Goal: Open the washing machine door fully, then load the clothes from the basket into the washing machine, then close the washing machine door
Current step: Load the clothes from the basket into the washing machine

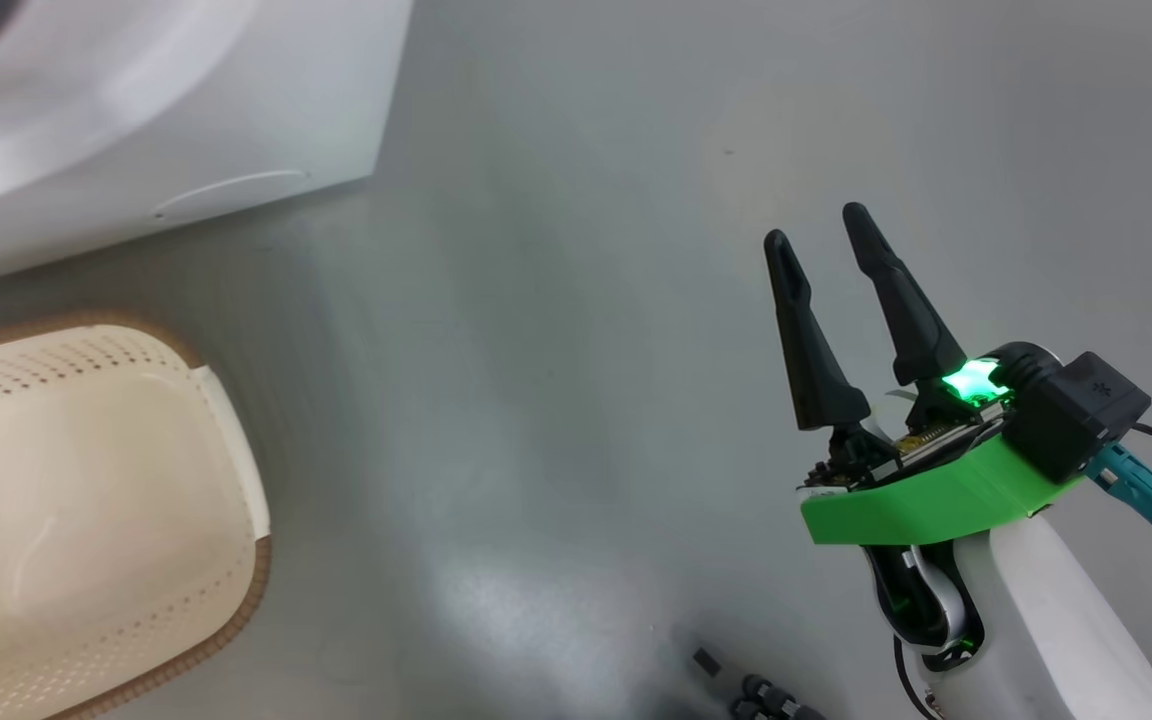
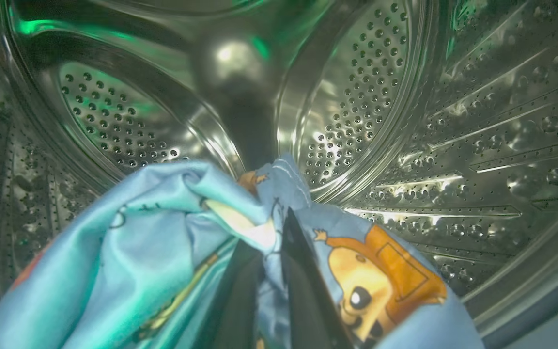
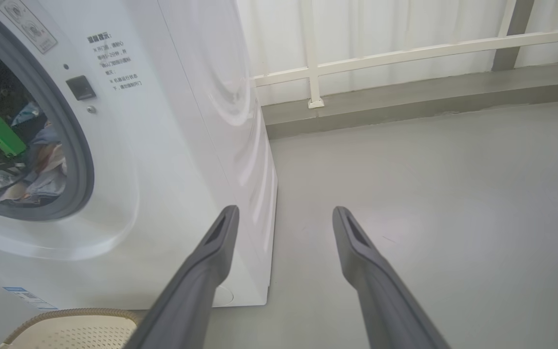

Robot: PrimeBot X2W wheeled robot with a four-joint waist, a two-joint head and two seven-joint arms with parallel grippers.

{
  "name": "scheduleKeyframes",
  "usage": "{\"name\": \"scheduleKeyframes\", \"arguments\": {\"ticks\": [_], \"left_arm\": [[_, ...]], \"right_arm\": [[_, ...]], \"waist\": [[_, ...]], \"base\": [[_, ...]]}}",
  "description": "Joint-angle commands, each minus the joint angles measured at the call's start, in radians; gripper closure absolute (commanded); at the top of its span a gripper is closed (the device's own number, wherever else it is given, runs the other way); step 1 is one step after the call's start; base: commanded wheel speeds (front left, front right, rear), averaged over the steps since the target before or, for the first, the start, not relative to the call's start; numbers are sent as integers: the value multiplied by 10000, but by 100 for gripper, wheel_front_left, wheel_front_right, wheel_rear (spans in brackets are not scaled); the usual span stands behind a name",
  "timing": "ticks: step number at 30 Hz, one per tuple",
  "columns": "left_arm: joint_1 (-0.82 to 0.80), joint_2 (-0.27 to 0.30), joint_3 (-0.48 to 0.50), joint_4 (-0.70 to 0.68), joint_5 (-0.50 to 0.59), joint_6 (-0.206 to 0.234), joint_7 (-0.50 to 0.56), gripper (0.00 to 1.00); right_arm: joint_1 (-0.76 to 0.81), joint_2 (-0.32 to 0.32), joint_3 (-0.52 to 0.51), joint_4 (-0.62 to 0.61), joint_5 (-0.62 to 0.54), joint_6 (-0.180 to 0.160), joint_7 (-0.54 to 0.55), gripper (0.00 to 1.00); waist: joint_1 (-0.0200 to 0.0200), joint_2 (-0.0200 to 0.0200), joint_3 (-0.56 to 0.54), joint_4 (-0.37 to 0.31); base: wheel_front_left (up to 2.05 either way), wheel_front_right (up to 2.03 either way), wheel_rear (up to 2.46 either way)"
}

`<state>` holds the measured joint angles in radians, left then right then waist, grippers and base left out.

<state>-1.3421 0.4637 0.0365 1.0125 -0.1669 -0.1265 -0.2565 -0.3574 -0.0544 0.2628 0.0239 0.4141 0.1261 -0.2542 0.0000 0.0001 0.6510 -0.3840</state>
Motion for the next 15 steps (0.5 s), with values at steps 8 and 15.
{"name": "scheduleKeyframes", "arguments": {"ticks": [8, 15], "left_arm": [[-679, 783, 122, -1636, 246, 21, -53, 100], [-305, 920, 355, -2242, 260, -7, -53, 100]], "right_arm": [[102, 38, 372, -321, 123, 46, -76, 0], [53, 39, 573, -399, 230, 46, -76, 0]], "waist": [[0, -1, 270, -344], [0, -1, 402, -511]], "base": [[0, 0, 0], [0, 0, 0]]}}
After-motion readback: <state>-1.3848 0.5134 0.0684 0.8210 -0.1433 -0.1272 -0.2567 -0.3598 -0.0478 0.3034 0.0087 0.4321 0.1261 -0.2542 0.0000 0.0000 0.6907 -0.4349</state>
